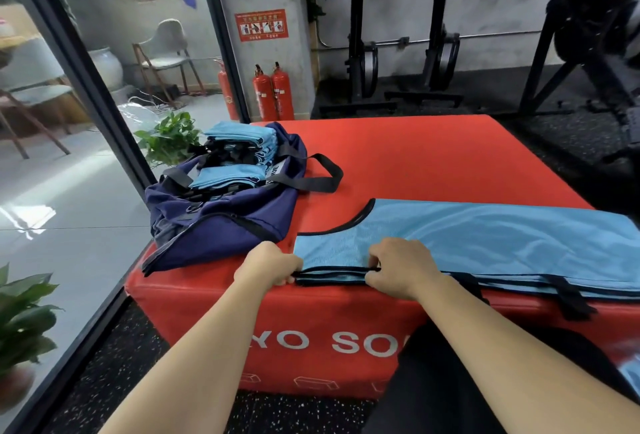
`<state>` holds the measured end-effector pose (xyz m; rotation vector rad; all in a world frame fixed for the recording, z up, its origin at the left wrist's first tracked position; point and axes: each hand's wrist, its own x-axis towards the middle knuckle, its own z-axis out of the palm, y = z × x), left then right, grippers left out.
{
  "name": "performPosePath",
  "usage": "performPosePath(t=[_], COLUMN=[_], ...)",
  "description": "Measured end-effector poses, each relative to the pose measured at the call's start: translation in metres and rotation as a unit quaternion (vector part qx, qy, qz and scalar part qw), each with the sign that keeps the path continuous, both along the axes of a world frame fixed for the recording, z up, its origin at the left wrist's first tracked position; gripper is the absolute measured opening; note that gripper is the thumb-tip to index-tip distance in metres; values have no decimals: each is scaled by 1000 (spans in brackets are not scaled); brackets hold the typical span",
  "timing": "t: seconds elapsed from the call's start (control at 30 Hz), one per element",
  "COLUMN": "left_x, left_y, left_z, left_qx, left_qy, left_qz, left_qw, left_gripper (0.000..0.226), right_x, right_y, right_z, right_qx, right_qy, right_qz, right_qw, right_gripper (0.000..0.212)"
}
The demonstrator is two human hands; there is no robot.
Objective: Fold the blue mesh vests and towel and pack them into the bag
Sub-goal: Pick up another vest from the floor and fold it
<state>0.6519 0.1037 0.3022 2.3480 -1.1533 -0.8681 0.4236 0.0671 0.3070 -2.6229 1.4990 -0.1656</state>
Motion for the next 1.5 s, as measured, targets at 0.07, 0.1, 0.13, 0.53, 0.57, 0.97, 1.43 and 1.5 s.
performPosePath(t=[0.07, 0.1, 0.13, 0.53, 0.57, 0.97, 1.43, 1.5], left_x=[-1, -1, -3, -9, -9, -10, -115, -151], left_y=[-3, -5, -6, -37, -36, -27, -52, -57], left_z=[5, 7, 10, 4, 5, 2, 54, 46], left_qx=[-30, -41, -47, -42, -42, -80, -316, -292], left_qy=[-11, -18, -21, -34, -64, -236, 32, 58], left_qz=[24, 32, 36, 48, 37, -13, -54, -130], left_qw=[999, 998, 998, 997, 996, 968, 947, 946], left_gripper=[29, 31, 31, 37, 38, 19, 9, 18], right_x=[0, 0, 0, 2, 2, -39, -47, -58], right_y=[-1, -1, 0, -3, -5, -18, -26, -30], right_z=[2, 2, 1, -1, -2, -43, -19, -9], right_qx=[5, 6, 6, 97, 113, 113, 116, 191], right_qy=[-16, -12, -3, -38, -77, 63, -221, -433], right_qz=[-13, -13, -7, -7, -31, -182, -158, -230], right_qw=[1000, 1000, 1000, 994, 990, 975, 955, 850], right_gripper=[23, 23, 23, 18, 19, 82, 48, 47])
